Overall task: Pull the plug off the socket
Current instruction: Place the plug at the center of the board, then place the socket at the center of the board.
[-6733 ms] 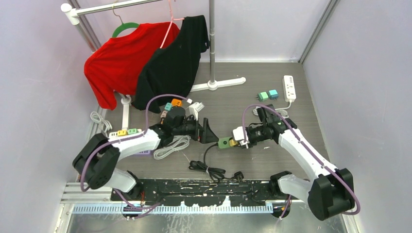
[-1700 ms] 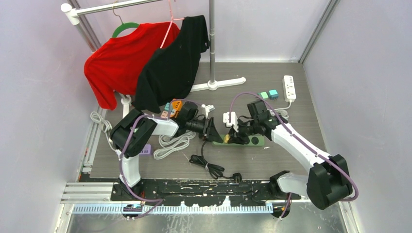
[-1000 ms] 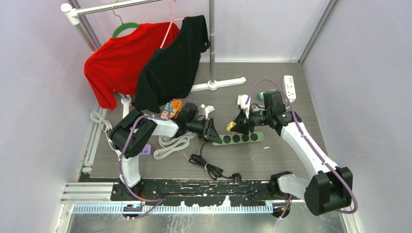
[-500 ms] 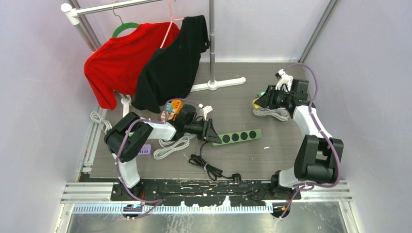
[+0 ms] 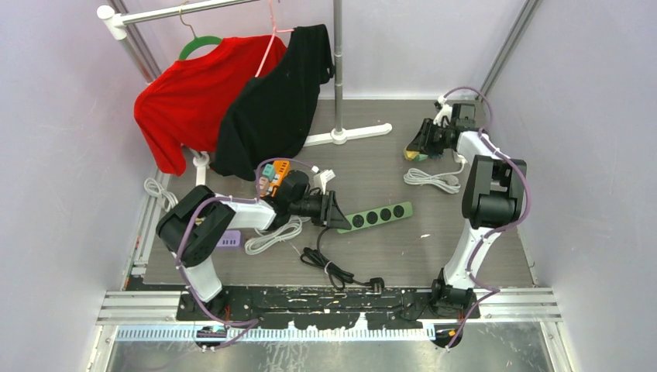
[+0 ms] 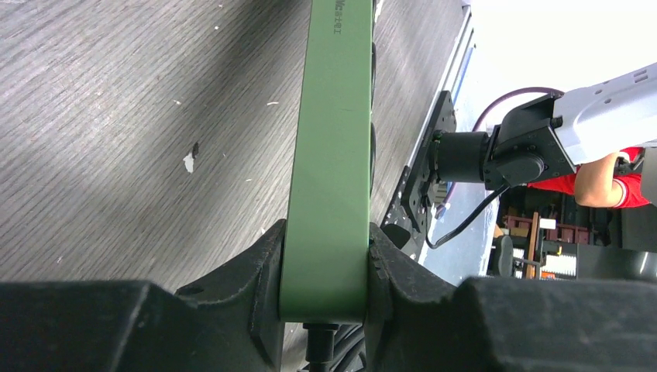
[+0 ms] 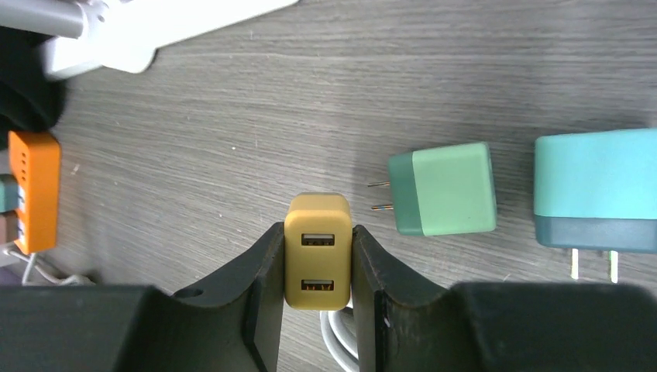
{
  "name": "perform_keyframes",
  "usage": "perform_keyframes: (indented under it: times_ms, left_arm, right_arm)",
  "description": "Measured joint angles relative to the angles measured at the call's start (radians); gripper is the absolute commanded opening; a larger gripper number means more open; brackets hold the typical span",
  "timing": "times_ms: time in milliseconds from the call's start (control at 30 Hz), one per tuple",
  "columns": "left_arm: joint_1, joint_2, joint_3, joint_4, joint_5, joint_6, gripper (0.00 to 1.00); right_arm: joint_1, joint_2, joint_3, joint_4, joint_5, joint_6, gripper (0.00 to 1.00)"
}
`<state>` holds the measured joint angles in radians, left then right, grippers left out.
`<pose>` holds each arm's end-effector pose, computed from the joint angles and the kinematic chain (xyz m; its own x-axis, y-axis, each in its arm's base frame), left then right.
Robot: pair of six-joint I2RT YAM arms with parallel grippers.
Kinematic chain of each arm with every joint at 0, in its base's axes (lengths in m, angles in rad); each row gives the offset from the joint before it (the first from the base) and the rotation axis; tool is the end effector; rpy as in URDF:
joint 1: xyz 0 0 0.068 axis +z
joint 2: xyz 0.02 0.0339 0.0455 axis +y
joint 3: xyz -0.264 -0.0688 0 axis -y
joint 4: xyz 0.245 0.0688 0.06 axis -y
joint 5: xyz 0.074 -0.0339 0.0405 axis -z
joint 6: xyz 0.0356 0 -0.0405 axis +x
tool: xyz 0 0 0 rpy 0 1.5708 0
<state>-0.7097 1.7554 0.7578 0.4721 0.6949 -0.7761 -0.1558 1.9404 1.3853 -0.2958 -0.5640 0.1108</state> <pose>0.2426 -0.2385 0.1489 -0.9165 0.0780 -0.3924 0.3905 0.3872 -0.8352 0.4216 -0.0470 0.2033 -0.7622 0.2143 -0.6108 -0.1336 0.8712 0.4724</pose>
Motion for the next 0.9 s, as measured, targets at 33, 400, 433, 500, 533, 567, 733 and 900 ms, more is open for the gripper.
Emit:
perform_keyframes:
  times_ms: [33,400,433,500,533,567,733,900]
  left_arm:
    - [0.000,-0.002,-0.001,0.000,-0.003,0.000,0.00]
    - [-0.024,-0.015,-0.003,-0.011,-0.032,0.003,0.00]
    - [-0.026,-0.017,-0.003,-0.013,-0.036,0.003,0.00]
    - [-0.032,-0.021,-0.003,-0.019,-0.044,0.003,0.00]
    - [-0.034,-0.023,-0.003,-0.021,-0.047,0.004,0.00]
    - [-0.037,-0.027,-0.003,-0.025,-0.053,0.005,0.00]
    - [-0.049,-0.051,0.005,-0.073,-0.074,0.038,0.00]
    - [-0.051,-0.078,0.020,-0.137,-0.086,0.087,0.00]
  right_arm:
    - [0.006,0.013,0.010,-0.018,0.008,-0.007,0.37]
    - [0.083,0.052,0.071,-0.099,0.091,-0.108,0.65]
    - [0.083,0.051,0.071,-0.103,0.105,-0.119,0.65]
    - [0.079,0.039,0.066,-0.109,0.134,-0.144,0.64]
    - [0.076,0.021,0.051,-0.108,0.148,-0.160,0.64]
    - [0.072,-0.017,0.023,-0.109,0.156,-0.177,0.64]
    - [0.053,-0.293,-0.131,-0.103,0.043,-0.296,0.74]
    - [0.049,-0.650,-0.321,-0.079,-0.247,-0.523,1.00]
